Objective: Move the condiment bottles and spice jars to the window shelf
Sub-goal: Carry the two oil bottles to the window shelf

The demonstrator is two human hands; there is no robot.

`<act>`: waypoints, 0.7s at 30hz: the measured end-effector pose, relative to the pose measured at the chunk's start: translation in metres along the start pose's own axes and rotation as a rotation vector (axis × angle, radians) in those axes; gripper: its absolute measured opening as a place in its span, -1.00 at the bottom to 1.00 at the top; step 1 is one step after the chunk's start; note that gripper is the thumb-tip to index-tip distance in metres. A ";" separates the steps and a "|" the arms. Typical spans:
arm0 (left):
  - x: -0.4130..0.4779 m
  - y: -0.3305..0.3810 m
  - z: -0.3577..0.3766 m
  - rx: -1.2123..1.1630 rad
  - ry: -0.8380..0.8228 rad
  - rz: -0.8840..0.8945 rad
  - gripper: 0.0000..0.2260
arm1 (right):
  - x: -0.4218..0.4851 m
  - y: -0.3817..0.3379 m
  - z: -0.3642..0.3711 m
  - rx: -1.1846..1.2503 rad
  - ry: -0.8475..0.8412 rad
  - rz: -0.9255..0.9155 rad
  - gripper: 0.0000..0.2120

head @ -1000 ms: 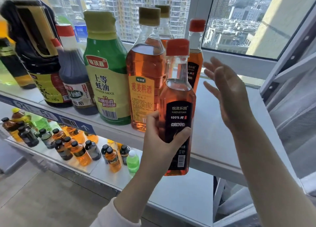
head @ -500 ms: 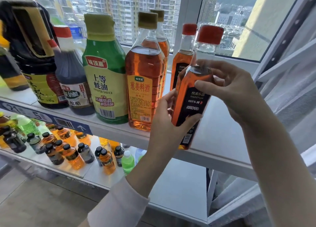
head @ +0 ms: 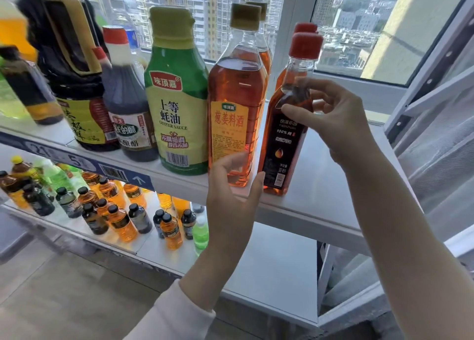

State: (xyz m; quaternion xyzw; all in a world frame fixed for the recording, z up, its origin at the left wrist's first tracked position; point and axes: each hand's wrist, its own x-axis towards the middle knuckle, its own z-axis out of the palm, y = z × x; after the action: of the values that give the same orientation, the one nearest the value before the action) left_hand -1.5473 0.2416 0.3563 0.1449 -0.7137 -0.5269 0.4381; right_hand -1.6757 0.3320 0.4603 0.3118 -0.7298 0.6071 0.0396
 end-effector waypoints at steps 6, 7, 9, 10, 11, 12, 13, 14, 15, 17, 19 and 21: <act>0.003 -0.004 0.002 0.016 0.000 -0.026 -0.72 | 0.003 0.003 0.005 0.004 0.015 -0.034 -0.62; 0.002 -0.005 0.003 0.012 -0.004 -0.031 -0.72 | 0.003 0.004 0.006 0.005 0.014 -0.032 -0.61; 0.001 -0.004 0.005 0.006 -0.012 -0.040 -0.71 | 0.003 0.005 0.008 0.002 0.016 -0.024 -0.57; 0.001 -0.004 0.006 0.004 -0.014 -0.042 -0.71 | 0.004 0.005 0.010 0.004 0.018 -0.024 -0.54; 0.000 -0.004 0.007 0.002 -0.015 -0.043 -0.71 | 0.004 0.006 0.011 0.010 0.017 -0.027 -0.52; 0.000 -0.004 0.007 0.001 -0.016 -0.045 -0.71 | 0.004 0.006 0.012 0.015 0.015 -0.026 -0.50; 0.001 -0.004 0.008 0.003 -0.019 -0.046 -0.71 | 0.004 0.006 0.012 0.016 0.015 -0.024 -0.48; 0.001 -0.004 0.008 0.007 -0.021 -0.044 -0.72 | 0.004 0.006 0.013 0.017 0.014 -0.023 -0.47; 0.001 -0.004 0.009 0.009 -0.022 -0.039 -0.72 | 0.004 0.006 0.012 0.015 0.014 -0.025 -0.48; 0.002 -0.003 0.010 0.007 -0.020 -0.029 -0.72 | 0.004 0.006 0.011 0.000 -0.009 -0.033 -0.51; 0.004 -0.001 0.011 -0.006 -0.011 -0.012 -0.72 | 0.003 0.008 0.009 -0.011 -0.055 -0.023 -0.52; 0.006 0.001 0.012 -0.006 -0.002 0.003 -0.73 | 0.003 0.011 0.008 0.068 -0.045 0.018 -0.55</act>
State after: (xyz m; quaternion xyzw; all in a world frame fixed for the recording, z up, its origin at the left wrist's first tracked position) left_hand -1.5595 0.2453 0.3589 0.1419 -0.7128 -0.5285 0.4388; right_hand -1.6807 0.3247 0.4504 0.3199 -0.7124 0.6246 0.0073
